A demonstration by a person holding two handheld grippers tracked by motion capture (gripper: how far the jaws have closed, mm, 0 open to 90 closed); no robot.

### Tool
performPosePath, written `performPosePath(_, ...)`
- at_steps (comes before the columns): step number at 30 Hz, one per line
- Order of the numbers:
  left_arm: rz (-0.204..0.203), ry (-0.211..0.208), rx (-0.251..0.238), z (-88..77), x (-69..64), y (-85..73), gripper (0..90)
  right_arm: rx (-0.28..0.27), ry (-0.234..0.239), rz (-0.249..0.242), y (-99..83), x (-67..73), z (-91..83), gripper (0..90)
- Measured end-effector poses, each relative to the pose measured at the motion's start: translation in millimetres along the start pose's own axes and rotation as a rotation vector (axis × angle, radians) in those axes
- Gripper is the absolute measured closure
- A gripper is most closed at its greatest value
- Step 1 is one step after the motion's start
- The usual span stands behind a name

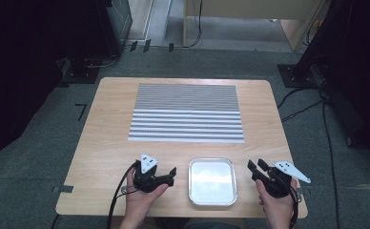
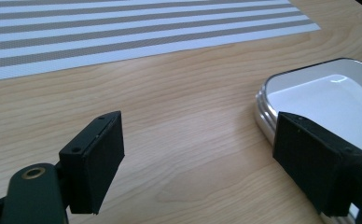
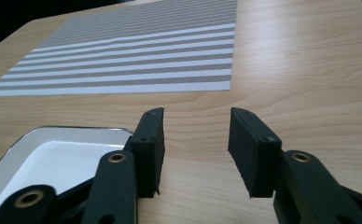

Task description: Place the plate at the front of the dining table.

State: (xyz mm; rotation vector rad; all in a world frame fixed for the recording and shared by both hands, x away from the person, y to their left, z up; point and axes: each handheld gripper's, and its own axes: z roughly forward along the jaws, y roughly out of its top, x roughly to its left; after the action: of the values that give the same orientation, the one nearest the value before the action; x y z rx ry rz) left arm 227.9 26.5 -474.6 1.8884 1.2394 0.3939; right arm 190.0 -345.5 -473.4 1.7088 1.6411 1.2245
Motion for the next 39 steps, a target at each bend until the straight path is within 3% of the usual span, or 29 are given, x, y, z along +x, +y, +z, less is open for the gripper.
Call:
performPosePath(5,0.009,-0.023,0.028,7.2,-13.5,-0.5,17.6,-0.011,0.045,-0.004,-5.2,4.8,1.5,61.3)
performPosePath(8,-0.001,-0.019,0.03,10.0,-19.6,-1.7,25.0,-0.014,0.09,-0.011,-8.1,7.4,2.2,62.7)
performPosePath(11,-0.006,-0.027,0.035,11.2,-24.0,-3.0,28.1,0.014,0.083,-0.04,-12.1,11.4,5.4,62.4)
performPosePath(13,-0.005,-0.043,0.036,10.9,-26.8,-3.9,32.2,0.022,0.09,-0.031,-14.1,12.5,6.8,63.8)
performPosePath(19,-0.014,-0.104,0.032,11.7,-33.1,-6.7,42.7,0.013,0.187,0.037,-22.1,17.6,10.6,70.5)
performPosePath(25,-0.003,-0.132,0.018,13.7,-44.9,-13.8,52.0,0.085,0.155,0.061,-26.1,25.2,13.4,77.5)
performPosePath(29,-0.003,-0.116,0.008,15.0,-52.4,-17.7,58.8,0.101,0.118,0.026,-29.5,33.4,15.6,78.8)
performPosePath(34,-0.027,-0.064,0.01,18.5,-58.5,-22.6,65.6,0.122,0.082,0.017,-34.0,38.0,18.9,79.9)
performPosePath(39,-0.042,-0.063,0.009,22.3,-62.9,-27.8,73.6,0.124,0.057,0.025,-35.6,38.2,19.6,86.1)
